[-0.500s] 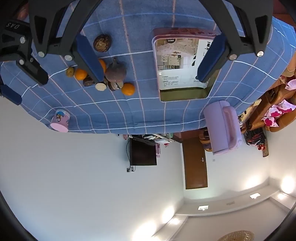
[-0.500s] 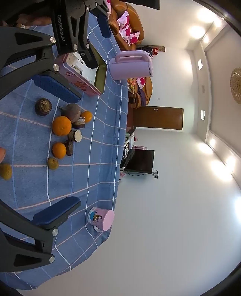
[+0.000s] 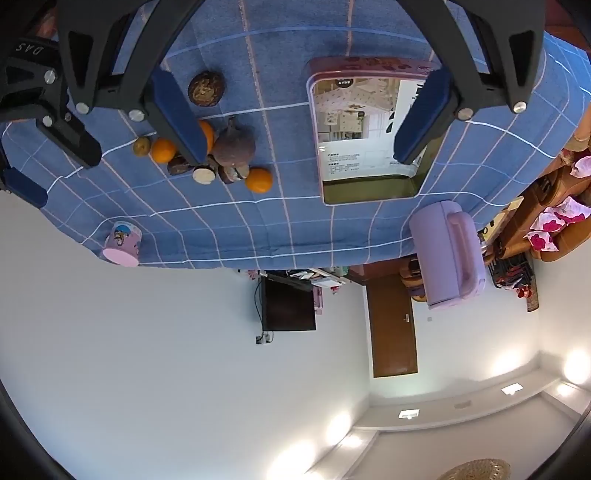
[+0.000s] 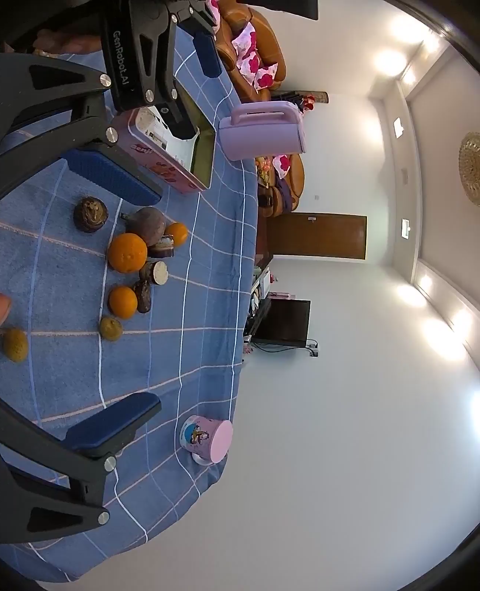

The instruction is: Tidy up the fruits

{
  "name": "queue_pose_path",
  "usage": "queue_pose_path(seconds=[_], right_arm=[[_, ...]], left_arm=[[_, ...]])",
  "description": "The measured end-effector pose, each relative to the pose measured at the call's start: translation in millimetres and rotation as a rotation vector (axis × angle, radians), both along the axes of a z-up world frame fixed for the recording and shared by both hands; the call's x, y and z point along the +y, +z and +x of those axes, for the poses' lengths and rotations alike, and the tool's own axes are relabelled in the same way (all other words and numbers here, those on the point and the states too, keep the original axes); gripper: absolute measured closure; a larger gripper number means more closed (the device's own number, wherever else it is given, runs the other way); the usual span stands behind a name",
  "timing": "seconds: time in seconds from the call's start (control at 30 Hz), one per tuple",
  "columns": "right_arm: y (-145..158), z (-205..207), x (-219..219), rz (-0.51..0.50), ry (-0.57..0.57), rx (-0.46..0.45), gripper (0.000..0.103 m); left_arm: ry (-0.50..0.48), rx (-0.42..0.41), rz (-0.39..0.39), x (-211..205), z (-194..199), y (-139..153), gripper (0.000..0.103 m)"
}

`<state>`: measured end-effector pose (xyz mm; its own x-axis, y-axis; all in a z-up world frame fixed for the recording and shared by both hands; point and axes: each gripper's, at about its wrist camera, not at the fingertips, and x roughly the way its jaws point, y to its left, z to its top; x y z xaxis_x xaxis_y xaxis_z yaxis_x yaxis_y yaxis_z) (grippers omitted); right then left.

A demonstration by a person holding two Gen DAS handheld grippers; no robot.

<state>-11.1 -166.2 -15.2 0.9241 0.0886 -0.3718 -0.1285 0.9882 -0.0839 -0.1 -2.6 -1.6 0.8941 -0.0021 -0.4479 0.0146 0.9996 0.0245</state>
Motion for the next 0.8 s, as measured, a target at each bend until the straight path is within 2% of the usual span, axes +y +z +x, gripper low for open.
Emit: queue_pose_path(seconds=[0.8], right_arm=[[-4.6,1.1,2.3,0.001,0.006,0.011,0.001]], left_arm=[[0.003,0.003,0.004,2.4,1.3,-4.8,0.0]])
